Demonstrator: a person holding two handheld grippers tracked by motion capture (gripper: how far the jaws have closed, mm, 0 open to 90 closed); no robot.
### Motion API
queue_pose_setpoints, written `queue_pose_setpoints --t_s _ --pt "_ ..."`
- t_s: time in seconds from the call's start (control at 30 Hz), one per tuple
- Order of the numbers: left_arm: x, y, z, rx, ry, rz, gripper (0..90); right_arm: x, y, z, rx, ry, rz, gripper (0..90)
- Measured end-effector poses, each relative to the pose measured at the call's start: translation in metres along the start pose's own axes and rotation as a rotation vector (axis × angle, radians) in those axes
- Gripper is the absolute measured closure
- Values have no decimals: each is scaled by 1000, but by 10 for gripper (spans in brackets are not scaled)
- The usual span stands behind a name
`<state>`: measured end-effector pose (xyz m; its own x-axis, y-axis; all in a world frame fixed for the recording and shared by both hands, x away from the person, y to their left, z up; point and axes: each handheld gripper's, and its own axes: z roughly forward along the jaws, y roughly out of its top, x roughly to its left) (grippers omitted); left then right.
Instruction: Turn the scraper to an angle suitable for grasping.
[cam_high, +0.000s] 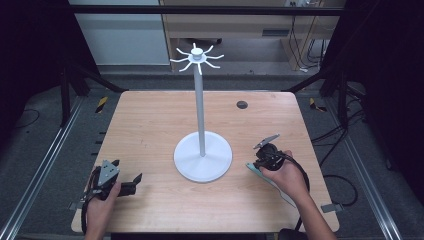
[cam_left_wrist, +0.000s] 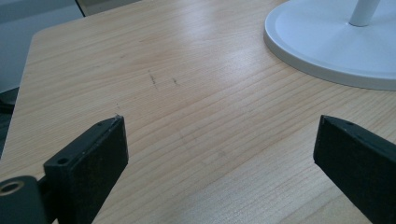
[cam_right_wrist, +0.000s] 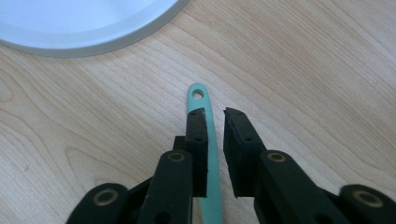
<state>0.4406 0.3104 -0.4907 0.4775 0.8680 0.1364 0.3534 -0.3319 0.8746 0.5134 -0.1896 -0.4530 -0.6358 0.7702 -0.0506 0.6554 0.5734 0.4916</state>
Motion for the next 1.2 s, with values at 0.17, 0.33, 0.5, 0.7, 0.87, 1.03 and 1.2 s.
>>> queue_pose_setpoints --t_s 0.17,0.33,0.5,0.7,0.87,1.03,1.2 --pt "1 0 0 -3 2 -4 27 3 4 5 54 5 -8 723" --pt "1 0 -1 -3 2 -5 27 5 6 10 88 10 -23 694" --pt "1 1 -1 -5 2 0 27 5 8 14 118 16 -27 676" --pt "1 1 -1 -4 1 4 27 5 9 19 155 22 -44 659" --pt "0 1 -1 -4 0 4 27 4 11 20 169 22 -43 662" --pt "0 1 -1 -3 -2 5 27 4 14 21 181 18 -45 663" --pt "-1 1 -2 -3 -2 8 27 2 16 22 191 15 -46 660"
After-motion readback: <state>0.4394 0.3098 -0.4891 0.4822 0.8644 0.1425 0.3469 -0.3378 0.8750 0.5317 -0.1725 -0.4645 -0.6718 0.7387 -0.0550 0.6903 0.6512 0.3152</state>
